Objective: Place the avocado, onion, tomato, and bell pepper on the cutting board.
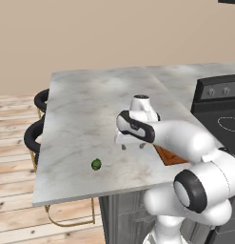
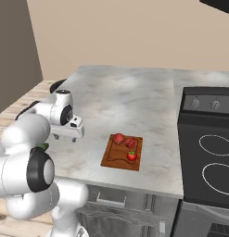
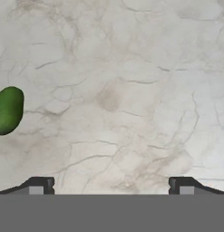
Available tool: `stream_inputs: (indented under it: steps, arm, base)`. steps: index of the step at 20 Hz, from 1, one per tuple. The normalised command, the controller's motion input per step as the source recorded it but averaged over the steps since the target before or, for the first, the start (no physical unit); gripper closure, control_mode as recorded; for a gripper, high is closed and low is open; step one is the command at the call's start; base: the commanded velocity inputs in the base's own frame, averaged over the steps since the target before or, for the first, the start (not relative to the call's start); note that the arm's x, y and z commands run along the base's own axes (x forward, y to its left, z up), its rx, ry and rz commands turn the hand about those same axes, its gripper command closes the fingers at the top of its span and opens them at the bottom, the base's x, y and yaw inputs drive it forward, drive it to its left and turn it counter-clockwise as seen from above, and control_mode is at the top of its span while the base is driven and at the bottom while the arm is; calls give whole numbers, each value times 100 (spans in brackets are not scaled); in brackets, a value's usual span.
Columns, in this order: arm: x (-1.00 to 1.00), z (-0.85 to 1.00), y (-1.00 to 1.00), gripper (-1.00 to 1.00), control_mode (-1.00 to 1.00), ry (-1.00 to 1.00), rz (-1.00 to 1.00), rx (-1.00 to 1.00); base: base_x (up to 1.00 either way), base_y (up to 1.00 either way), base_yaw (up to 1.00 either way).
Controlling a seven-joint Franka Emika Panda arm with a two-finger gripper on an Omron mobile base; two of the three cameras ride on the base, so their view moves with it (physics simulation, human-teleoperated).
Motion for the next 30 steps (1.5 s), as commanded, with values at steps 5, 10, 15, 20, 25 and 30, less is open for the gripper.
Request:
stream_inputs:
  steps: [5,10,15,20,25,30]
  arm:
    - [0,0,56,-100,-100,-8,6,11]
    - [-6,0,54,-100,-100,-5,1,4]
    - [-1,-5,52,-100,-100,-3,0,0]
    - [0,-8,47,-100,-100,0,-4,0]
    - [10,-8,22,-100,-100,-2,-7,0]
    - [7,-26,12,-100,-100,-7,-5,-1]
  base:
    - [0,0,0]
    - [0,0,0]
    - [0,0,0]
    - [0,0,0]
    - [0,0,0]
    - [0,0,0]
